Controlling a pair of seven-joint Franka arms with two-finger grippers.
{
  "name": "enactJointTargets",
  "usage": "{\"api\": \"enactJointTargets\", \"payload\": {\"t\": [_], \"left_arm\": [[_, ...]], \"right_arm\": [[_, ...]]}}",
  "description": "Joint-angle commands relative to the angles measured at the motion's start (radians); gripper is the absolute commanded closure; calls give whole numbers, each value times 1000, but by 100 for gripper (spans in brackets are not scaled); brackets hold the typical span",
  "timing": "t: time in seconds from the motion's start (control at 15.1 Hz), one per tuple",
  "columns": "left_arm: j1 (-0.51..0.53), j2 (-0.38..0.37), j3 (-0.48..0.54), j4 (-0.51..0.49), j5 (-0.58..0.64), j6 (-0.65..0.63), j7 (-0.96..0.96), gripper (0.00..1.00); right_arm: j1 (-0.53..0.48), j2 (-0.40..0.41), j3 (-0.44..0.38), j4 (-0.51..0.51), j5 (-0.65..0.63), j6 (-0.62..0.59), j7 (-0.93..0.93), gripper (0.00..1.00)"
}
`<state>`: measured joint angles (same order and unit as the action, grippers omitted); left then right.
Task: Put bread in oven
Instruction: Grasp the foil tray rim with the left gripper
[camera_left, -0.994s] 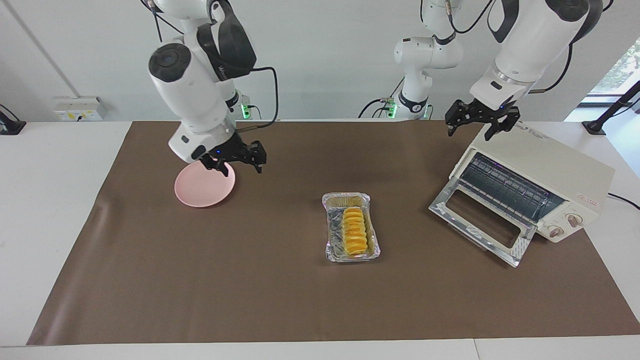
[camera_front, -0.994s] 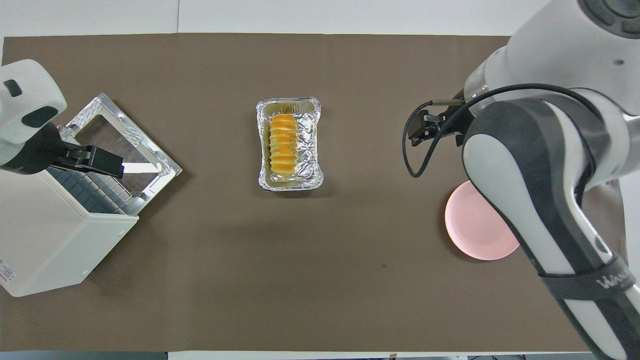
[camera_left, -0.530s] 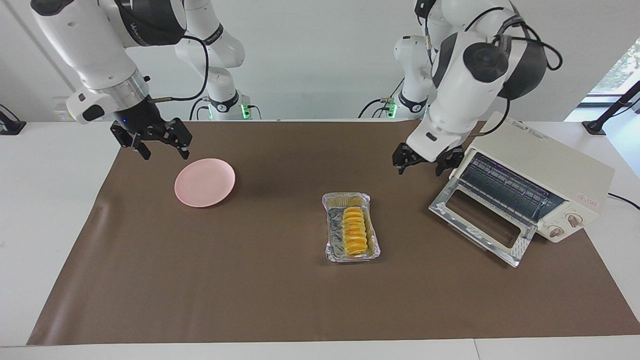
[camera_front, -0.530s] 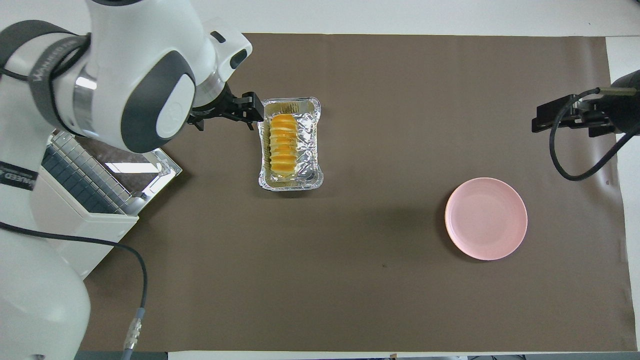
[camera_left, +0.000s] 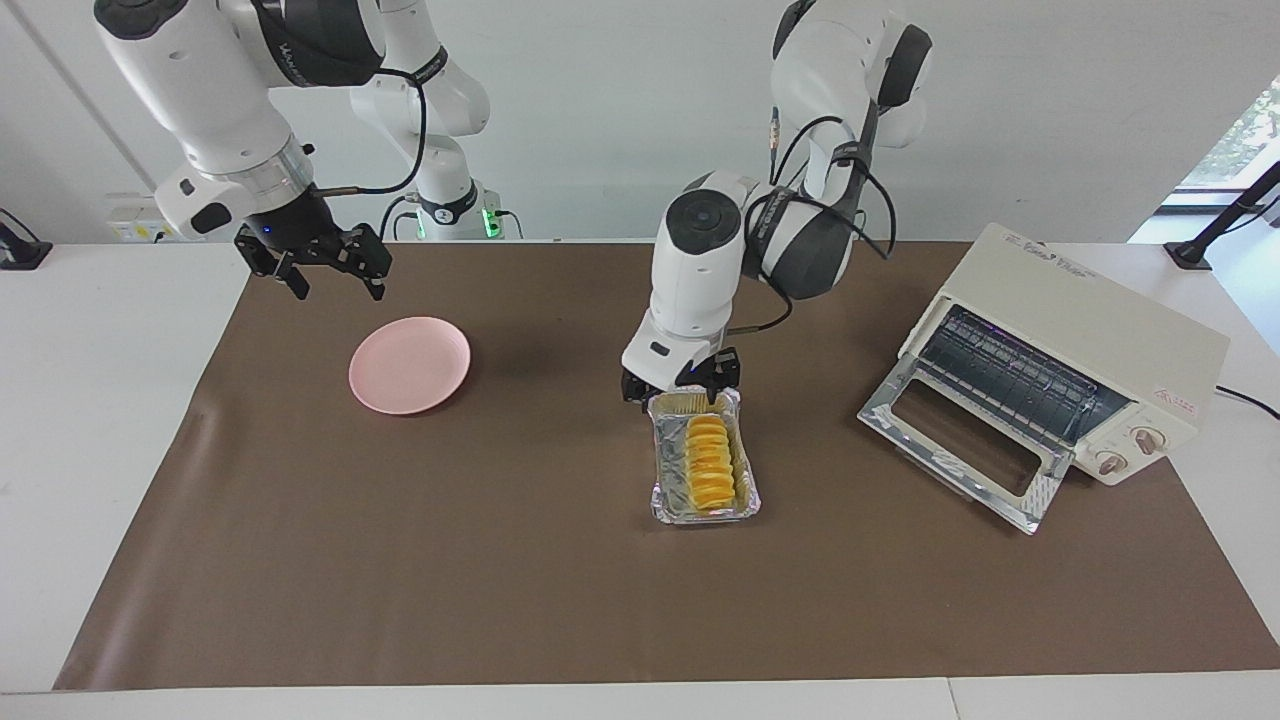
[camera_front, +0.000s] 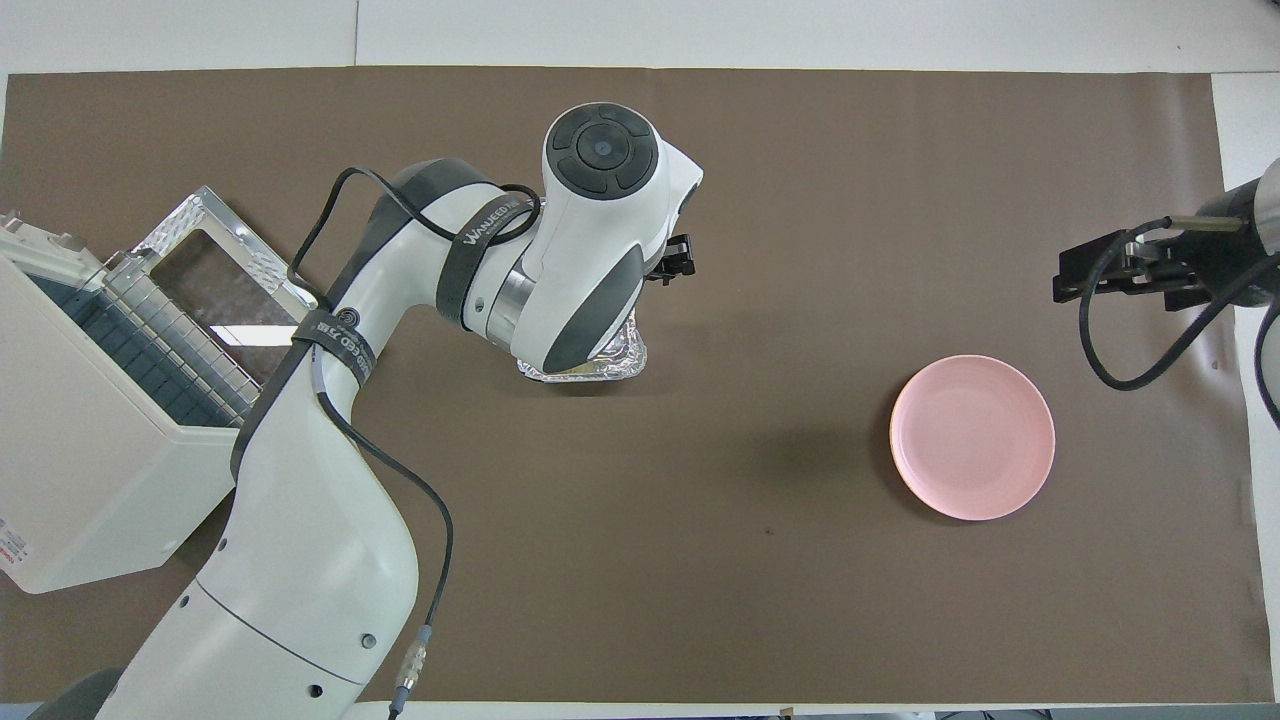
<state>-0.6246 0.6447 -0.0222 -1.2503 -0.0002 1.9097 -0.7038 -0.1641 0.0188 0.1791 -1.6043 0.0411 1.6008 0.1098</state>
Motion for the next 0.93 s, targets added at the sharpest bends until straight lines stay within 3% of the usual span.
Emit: {"api": "enactJointTargets", "payload": {"t": [0.0,0.13,0.26,0.4,0.53,0.73,0.86], "left_arm": [[3,-2,10,-41,19,80,-14,0],[-1,1,10,-57,19,97,-23,0],[-4,21,10,-60,19,132,-48,0],[-13,52,10,-61,19,155,-95,12],[-21,53,10,-64,19,152,-98,17],[-21,52,8,-78,20,150,-106,33],[-21,52,8,-87,20,152,-132,56]], "right_arm": [[-29,-31,14,-39,-14,25,-22,0],[79,-32,-99,-58,-12,30,-48,0],[97,-40,-128,-71,-12,39,-59,0],[113,-37,-151,-71,-12,64,-68,0],[147,-34,-179,-68,-17,58,-67,0],[163,-28,-214,-57,-30,36,-70,0],[147,-20,-213,-45,-49,19,-70,0]]}}
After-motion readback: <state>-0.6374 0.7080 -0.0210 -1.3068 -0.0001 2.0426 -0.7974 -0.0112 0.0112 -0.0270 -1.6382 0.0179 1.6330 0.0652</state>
